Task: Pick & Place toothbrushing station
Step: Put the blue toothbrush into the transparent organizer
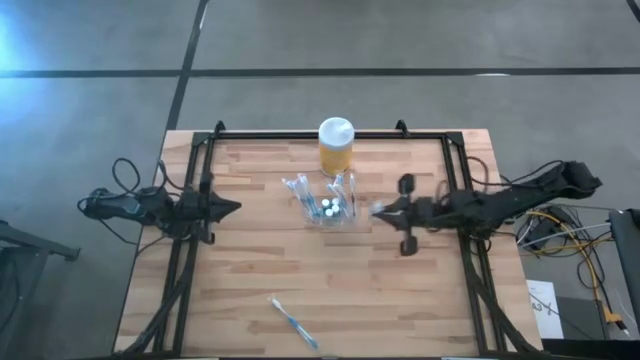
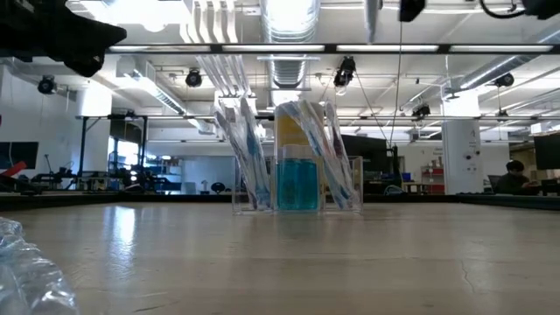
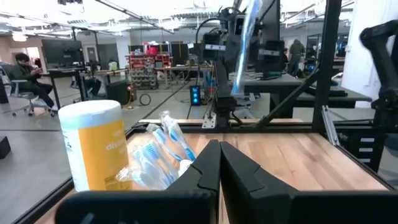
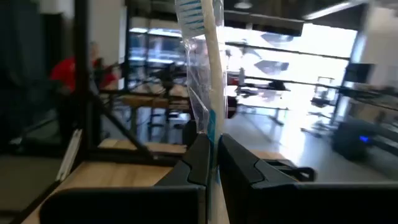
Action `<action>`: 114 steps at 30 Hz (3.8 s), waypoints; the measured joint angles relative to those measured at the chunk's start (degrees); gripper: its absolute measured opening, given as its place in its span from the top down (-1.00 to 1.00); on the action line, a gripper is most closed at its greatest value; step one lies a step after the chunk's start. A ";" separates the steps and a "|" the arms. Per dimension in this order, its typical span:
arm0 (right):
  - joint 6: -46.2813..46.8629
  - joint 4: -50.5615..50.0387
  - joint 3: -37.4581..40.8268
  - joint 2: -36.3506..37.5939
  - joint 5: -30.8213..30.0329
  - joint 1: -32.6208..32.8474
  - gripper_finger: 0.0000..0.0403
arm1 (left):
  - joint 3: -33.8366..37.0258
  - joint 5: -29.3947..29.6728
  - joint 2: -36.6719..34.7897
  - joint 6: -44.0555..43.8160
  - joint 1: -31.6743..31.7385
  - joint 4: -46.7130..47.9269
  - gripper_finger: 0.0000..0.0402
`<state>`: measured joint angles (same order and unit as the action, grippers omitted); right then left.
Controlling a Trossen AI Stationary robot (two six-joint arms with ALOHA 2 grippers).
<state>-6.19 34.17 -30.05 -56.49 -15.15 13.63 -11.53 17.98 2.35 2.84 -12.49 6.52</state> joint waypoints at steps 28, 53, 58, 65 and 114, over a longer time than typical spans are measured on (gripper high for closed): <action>9.88 47.83 12.47 -39.78 7.16 -17.51 0.94 | 1.51 0.11 0.04 0.83 0.00 -2.74 0.96; 11.88 45.80 12.60 -48.15 6.20 -17.61 0.94 | 1.51 1.99 0.04 -1.34 0.00 -2.92 0.96; 13.51 45.53 12.55 -48.02 6.00 -17.63 0.94 | 1.51 1.97 0.04 -1.54 0.00 -2.90 0.96; 16.88 44.81 12.27 -46.82 5.80 -17.65 0.79 | 1.51 2.41 0.07 -2.56 0.00 -3.03 0.96; 22.34 -31.01 -31.31 -39.85 5.12 2.41 0.94 | -6.56 4.00 0.07 -13.09 0.02 12.34 0.96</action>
<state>16.16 3.17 -61.36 -96.34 -10.04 16.04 -18.09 21.97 2.42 -10.25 -12.47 18.86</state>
